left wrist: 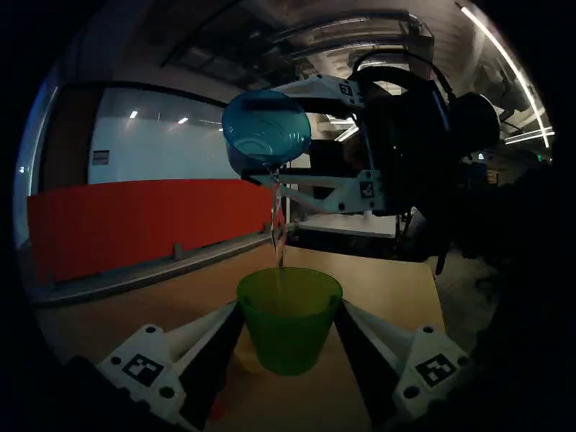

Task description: Pour water

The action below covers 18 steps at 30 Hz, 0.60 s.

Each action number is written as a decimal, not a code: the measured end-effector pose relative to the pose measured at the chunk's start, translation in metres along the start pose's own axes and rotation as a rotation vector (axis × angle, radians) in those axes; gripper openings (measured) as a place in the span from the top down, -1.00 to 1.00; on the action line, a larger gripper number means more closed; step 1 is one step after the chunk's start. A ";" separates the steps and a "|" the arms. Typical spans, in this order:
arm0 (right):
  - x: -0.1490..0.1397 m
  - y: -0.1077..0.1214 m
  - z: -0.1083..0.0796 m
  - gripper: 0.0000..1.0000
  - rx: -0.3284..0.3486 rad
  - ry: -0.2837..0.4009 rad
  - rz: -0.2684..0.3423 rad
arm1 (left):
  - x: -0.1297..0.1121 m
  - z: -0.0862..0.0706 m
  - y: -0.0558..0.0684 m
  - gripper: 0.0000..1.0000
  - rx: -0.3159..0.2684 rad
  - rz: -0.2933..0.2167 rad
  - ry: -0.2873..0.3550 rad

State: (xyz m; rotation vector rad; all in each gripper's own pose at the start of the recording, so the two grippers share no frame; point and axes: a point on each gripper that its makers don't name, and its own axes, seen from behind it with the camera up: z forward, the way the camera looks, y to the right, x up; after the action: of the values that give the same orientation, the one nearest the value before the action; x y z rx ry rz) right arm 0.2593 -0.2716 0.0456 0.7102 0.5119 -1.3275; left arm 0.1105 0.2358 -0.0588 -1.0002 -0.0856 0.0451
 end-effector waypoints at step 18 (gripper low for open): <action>0.007 0.005 0.004 -0.76 -0.014 0.008 -0.070 | -0.001 0.000 0.000 -0.70 -0.002 0.003 -0.002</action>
State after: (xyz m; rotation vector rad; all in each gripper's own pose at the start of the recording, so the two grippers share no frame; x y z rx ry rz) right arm 0.2652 -0.2785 0.0445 0.6918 0.5566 -1.3851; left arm 0.1099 0.2362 -0.0590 -1.0023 -0.0862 0.0487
